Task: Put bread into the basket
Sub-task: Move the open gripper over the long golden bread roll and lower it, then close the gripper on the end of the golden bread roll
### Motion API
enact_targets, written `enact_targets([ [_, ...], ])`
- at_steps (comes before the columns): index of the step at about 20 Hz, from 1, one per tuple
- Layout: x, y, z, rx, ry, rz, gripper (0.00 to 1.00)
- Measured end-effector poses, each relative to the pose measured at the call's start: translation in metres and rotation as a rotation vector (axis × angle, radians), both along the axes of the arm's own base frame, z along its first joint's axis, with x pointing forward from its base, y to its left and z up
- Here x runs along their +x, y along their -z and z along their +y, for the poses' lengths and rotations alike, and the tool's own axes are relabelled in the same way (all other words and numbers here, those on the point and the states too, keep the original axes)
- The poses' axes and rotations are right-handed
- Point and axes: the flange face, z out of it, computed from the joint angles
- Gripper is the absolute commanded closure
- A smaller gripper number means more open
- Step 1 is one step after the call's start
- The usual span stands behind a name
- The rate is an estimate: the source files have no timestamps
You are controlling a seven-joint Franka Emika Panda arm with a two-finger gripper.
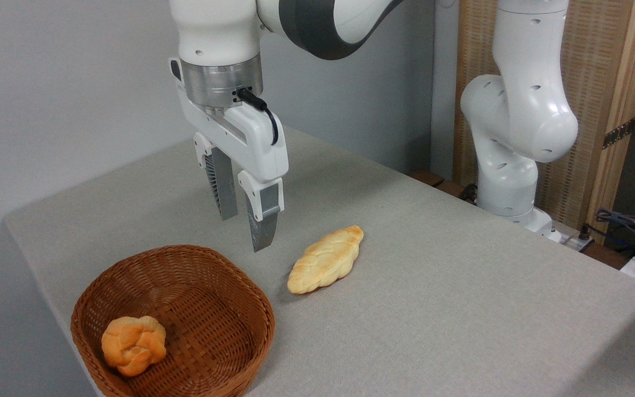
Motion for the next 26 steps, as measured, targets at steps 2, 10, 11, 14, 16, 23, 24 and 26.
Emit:
enact_targets([
  [2,-0.001,0.000,0.003,0.002,0.008,0.010,0.00],
  [10,-0.004,-0.001,0.026,0.001,0.020,0.039,0.00],
  [11,-0.004,-0.001,0.025,0.001,0.021,0.040,0.00],
  [14,-0.007,0.001,0.025,0.001,0.023,0.061,0.00],
  [16,-0.009,0.004,0.025,0.000,0.025,0.086,0.00],
  [23,-0.023,0.042,0.025,0.000,-0.015,0.191,0.00],
  [24,-0.024,0.047,0.025,0.000,-0.025,0.202,0.00],
  [26,-0.029,0.059,0.025,0.003,-0.062,0.232,0.00],
])
